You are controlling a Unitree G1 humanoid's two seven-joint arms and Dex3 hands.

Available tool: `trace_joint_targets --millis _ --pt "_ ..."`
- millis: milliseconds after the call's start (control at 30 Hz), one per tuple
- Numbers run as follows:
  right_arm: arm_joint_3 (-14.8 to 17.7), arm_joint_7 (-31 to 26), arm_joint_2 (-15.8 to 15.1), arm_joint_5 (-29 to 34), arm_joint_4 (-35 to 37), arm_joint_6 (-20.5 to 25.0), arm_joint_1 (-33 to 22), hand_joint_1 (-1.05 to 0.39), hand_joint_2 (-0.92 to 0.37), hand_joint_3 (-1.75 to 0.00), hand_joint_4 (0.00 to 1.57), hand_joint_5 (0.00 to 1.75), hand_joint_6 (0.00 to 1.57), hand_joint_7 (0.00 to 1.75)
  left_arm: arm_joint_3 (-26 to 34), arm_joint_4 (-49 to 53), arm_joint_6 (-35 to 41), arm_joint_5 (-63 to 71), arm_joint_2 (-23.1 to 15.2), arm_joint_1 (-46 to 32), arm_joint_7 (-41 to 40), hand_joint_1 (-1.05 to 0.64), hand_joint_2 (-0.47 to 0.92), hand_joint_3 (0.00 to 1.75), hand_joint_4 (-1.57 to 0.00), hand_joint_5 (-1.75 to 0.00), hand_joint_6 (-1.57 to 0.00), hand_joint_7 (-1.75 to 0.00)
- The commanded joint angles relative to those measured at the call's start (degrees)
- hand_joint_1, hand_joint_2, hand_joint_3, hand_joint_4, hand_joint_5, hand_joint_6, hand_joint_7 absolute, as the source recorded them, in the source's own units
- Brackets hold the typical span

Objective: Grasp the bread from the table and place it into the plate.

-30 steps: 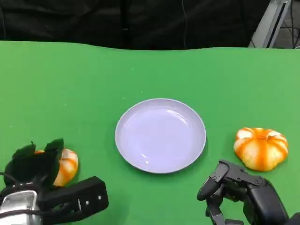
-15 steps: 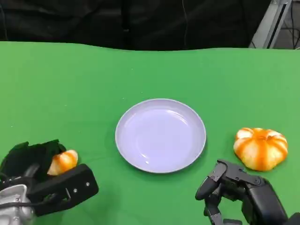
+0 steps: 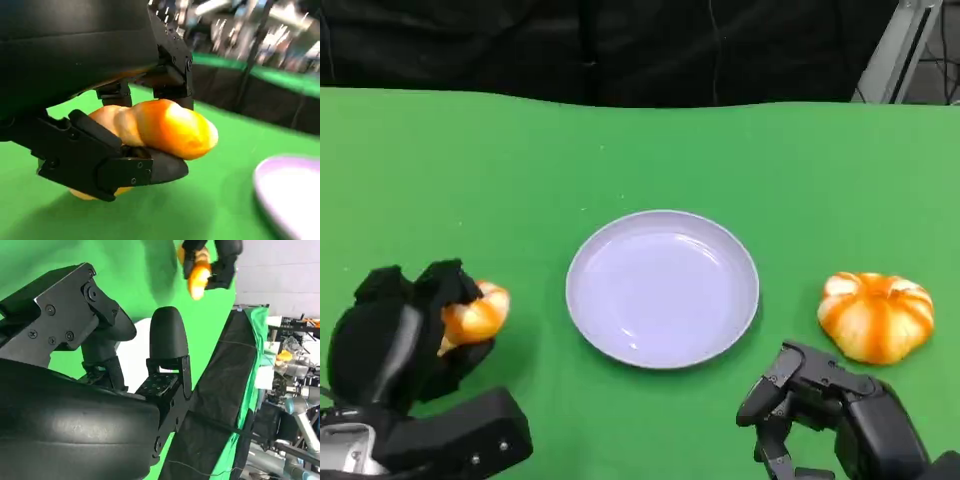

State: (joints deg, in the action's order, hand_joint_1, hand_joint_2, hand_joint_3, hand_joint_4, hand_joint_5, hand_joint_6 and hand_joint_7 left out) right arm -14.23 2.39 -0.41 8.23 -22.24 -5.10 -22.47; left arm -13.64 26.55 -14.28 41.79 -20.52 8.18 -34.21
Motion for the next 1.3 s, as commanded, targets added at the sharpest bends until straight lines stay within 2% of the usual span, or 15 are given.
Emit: trace_joint_targets --millis 33,233,400,467,667,767,833,967,1067,1300 --pt "0.22 -0.25 -0.29 -0.21 -0.88 0.17 -0.21 0.03 -0.46 -1.23 0.71 1.66 0.72 1.35 -0.07 -2.52 -3.16 1.84 -0.99 -0.71 -5.32 -0.17 0.49 1.09 -0.84 -1.75 -0.58 -1.75" --pt "0.19 -0.18 -0.75 0.43 -0.12 -0.81 0.3 0.04 -0.45 -1.25 0.71 1.66 0.72 1.36 -2.55 -3.69 -7.12 7.62 -0.31 2.14 -13.73 -0.14 0.44 1.19 -0.89 -1.75 -0.63 -1.75" --pt "-0.03 -0.33 -0.26 0.2 -0.02 -0.55 0.29 0.04 -0.41 -1.3 0.72 1.66 0.72 1.36 -4.49 -4.09 -9.55 7.97 1.91 6.45 -14.17 -0.15 0.42 1.26 -0.92 -1.75 -0.65 -1.75" --pt "-0.18 -0.49 -0.2 0.47 0.15 -0.92 0.28 0.04 -0.41 -1.31 0.72 1.66 0.72 1.36 -5.27 -2.19 -11.08 7.9 2.7 8.76 -14.92 -0.14 0.36 1.34 -0.93 -1.75 -0.66 -1.75" --pt "-0.53 -0.94 0.07 0.46 0.04 -0.81 0.08 0.03 -0.41 -1.29 0.72 1.65 0.73 1.36 -6.2 0.2 -12.88 7.53 3.23 11.35 -14.53 -0.17 0.33 1.43 -0.94 -1.75 -0.68 -1.75" --pt "-0.9 -1.28 0.1 0.81 -0.39 -0.49 -0.28 0.04 -0.42 -1.29 0.72 1.66 0.73 1.36 -8.86 3.24 -11.91 7.91 6.68 15.07 -12.04 -0.18 0.29 1.45 -0.94 -1.75 -0.7 -1.75" --pt "-1.0 -1.39 0.05 0.86 -0.47 -0.4 -0.3 0.04 -0.43 -1.28 0.72 1.66 0.73 1.36 -9.42 4.0 -11.71 7.85 7.19 15.78 -11.91 -0.18 0.28 1.46 -0.95 -1.75 -0.7 -1.75" --pt "-0.89 -1.34 -0.57 1.27 -0.06 -1.53 -0.31 0.05 -0.43 -1.28 0.72 1.66 0.73 1.35 -11.83 7.76 -9.23 7.69 11.59 19.34 -9.83 -0.18 0.26 1.47 -0.96 -1.75 -0.71 -1.75" --pt "-0.83 -1.24 -0.47 1.01 0.09 -1.61 -0.28 0.04 -0.42 -1.28 0.72 1.66 0.73 1.35 -12.61 10.34 -8.34 6.76 13.31 21.59 -7.84 -0.18 0.25 1.45 -0.95 -1.75 -0.7 -1.75" --pt "-0.79 -1.17 -0.37 0.96 0.14 -1.66 -0.29 0.04 -0.42 -1.28 0.72 1.66 0.73 1.35 -12.93 11.42 -8.12 6.25 13.67 22.39 -7.41 -0.18 0.25 1.43 -0.93 -1.75 -0.69 -1.75"
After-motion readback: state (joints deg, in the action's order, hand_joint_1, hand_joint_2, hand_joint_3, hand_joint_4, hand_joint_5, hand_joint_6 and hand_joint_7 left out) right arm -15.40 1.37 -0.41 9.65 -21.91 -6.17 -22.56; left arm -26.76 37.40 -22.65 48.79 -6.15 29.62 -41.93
